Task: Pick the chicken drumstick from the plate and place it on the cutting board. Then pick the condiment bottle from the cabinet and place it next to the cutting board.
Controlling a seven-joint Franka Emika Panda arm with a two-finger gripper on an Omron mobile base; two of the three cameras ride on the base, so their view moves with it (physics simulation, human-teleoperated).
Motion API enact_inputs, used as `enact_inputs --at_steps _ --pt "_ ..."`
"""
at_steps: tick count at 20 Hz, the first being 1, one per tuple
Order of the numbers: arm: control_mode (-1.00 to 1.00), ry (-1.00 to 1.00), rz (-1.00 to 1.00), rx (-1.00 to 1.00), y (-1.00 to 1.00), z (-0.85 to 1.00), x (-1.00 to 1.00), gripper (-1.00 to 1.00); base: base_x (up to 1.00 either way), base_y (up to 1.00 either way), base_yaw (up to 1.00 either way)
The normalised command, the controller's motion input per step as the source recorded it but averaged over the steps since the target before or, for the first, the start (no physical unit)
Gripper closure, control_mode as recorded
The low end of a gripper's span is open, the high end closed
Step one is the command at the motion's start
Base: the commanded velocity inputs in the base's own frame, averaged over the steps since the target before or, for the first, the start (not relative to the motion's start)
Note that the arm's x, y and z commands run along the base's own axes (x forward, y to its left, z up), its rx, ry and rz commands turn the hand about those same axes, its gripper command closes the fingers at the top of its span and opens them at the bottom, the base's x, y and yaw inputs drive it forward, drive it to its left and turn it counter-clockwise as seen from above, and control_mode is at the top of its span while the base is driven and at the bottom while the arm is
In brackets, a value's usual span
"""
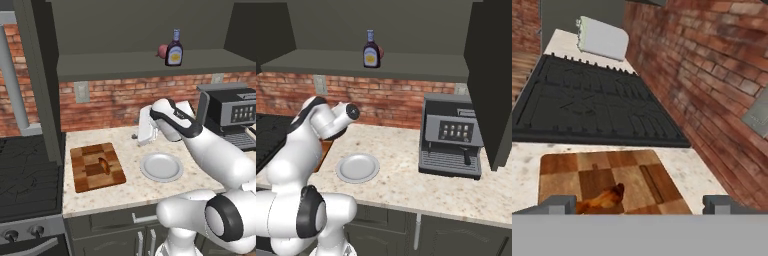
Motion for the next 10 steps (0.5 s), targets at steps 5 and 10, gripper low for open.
enact_inputs --at_steps 5,10 --pt "-1.00 0.00 0.00 0.12 -0.05 0.27 0.00 -1.00 0.00 0.00 0.00" --pt "-1.00 0.01 -0.01 0.14 -0.07 0.27 0.00 -1.00 0.00 0.00 0.00"
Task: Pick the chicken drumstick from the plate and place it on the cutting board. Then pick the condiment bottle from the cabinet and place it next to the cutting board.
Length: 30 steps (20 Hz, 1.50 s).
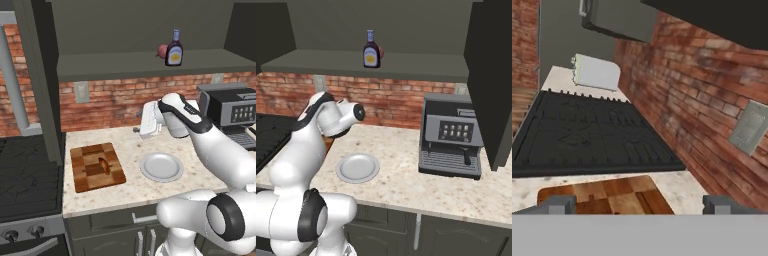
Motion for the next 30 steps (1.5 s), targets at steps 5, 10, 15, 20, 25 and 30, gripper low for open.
enact_inputs --at_steps 5,10,15,20,25,30 --pt "-1.00 0.00 -0.01 0.11 -0.05 0.21 0.00 -1.00 0.00 0.00 0.00" --pt "-1.00 0.00 0.00 0.09 -0.02 0.18 0.00 -1.00 0.00 0.00 0.00" --pt "-1.00 0.00 0.00 0.04 -0.02 0.15 0.00 -1.00 0.00 0.00 0.00" --pt "-1.00 0.00 0.00 0.03 -0.06 0.23 0.01 -1.00 0.00 0.00 0.00" --pt "-1.00 0.00 0.00 0.04 -0.11 0.25 0.02 -1.00 0.00 0.00 0.00" --pt "-1.00 0.00 0.00 0.04 -0.14 0.25 0.01 -1.00 0.00 0.00 0.00"
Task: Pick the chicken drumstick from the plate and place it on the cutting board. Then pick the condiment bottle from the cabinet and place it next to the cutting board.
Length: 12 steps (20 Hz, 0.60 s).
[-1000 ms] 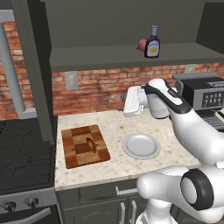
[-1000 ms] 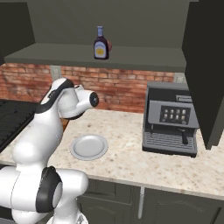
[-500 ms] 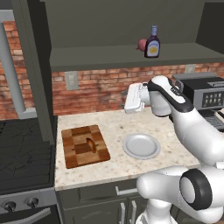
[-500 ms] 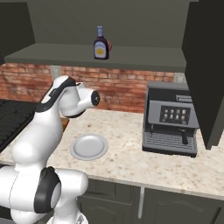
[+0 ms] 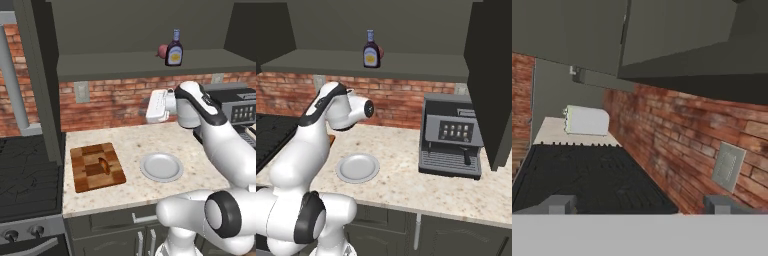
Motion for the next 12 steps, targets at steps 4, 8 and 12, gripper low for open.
enact_inputs --at_steps 4,8,12 --pt "-1.00 0.00 0.00 0.04 -0.16 0.26 0.01 -1.00 0.00 0.00 0.00" --pt "-1.00 0.00 0.00 0.05 -0.17 0.27 0.02 -1.00 0.00 0.00 0.00" --pt "-1.00 0.00 0.00 0.05 -0.16 0.27 0.04 -1.00 0.00 0.00 0.00"
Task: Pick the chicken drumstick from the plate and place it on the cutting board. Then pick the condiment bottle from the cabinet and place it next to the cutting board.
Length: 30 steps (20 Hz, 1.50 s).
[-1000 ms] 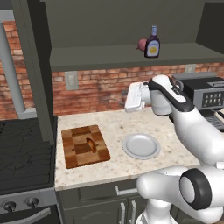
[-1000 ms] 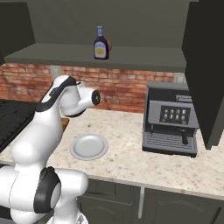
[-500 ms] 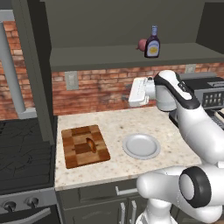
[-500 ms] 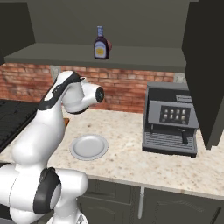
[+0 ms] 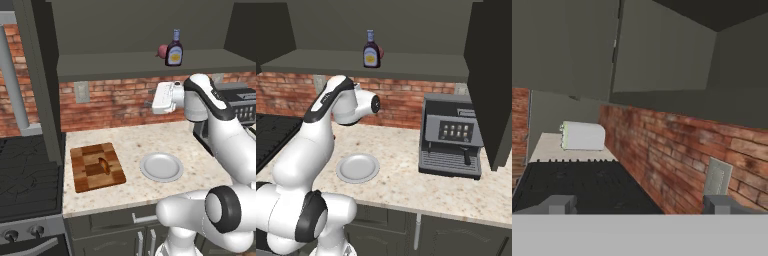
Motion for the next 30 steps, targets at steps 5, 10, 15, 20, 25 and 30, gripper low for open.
enact_inputs --at_steps 5,10,15,20,25,30 --pt "-1.00 0.00 0.00 0.04 -0.15 0.27 0.08 -1.00 0.00 0.00 0.00" --pt "-1.00 0.00 0.00 0.04 -0.12 0.26 0.08 -1.00 0.00 0.00 0.00" --pt "-1.00 0.00 0.00 0.03 -0.05 0.23 0.08 -1.00 0.00 0.00 0.00" --pt "-1.00 0.00 0.00 0.02 -0.02 0.21 0.11 -1.00 0.00 0.00 0.00" --pt "-1.00 0.00 0.00 0.01 -0.03 0.18 0.12 -1.00 0.00 0.00 0.00" --pt "-1.00 0.00 0.00 0.01 -0.05 0.21 0.03 -1.00 0.00 0.00 0.00"
